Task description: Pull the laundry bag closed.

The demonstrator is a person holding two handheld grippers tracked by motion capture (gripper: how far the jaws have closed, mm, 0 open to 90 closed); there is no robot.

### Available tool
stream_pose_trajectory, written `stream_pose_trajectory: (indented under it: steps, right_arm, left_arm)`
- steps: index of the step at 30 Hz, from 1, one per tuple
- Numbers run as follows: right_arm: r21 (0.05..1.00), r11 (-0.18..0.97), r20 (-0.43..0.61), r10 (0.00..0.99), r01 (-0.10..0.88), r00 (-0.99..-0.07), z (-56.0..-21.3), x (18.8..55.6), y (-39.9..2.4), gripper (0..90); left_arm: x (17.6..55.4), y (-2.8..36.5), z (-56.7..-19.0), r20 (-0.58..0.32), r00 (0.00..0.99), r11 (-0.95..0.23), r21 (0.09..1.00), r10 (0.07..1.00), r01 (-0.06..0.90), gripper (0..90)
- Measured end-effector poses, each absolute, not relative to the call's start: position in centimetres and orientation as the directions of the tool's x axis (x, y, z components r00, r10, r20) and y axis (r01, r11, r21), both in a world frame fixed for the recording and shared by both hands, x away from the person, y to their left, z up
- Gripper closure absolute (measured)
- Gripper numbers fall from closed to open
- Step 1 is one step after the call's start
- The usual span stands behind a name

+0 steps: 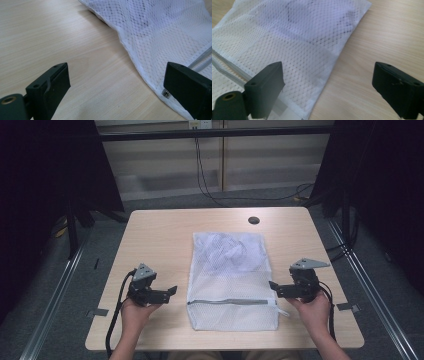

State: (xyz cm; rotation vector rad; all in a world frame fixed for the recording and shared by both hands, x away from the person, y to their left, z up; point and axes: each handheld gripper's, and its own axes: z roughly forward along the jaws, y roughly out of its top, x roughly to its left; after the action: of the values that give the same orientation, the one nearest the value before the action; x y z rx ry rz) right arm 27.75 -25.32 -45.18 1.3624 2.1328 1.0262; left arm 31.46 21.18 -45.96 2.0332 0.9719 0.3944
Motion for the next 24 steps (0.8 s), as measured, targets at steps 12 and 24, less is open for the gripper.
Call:
stream_pose_trajectory:
  steps: [12,24]
  right_arm:
    - [0.740,0.252,0.109,0.870,0.624,-0.480,-45.2,28.4,-23.1,11.7]
    - [0.710,0.314,0.115,0.832,0.630,-0.543,-44.7,28.6,-18.4,17.6]
  left_arm:
    - [31.2,21.9,-45.8,-0.082,0.650,-0.362,0.775,0.755,0.518,8.9]
    - [31.0,22.6,-45.6,-0.109,0.644,-0.351,0.764,0.757,0.542,9.6]
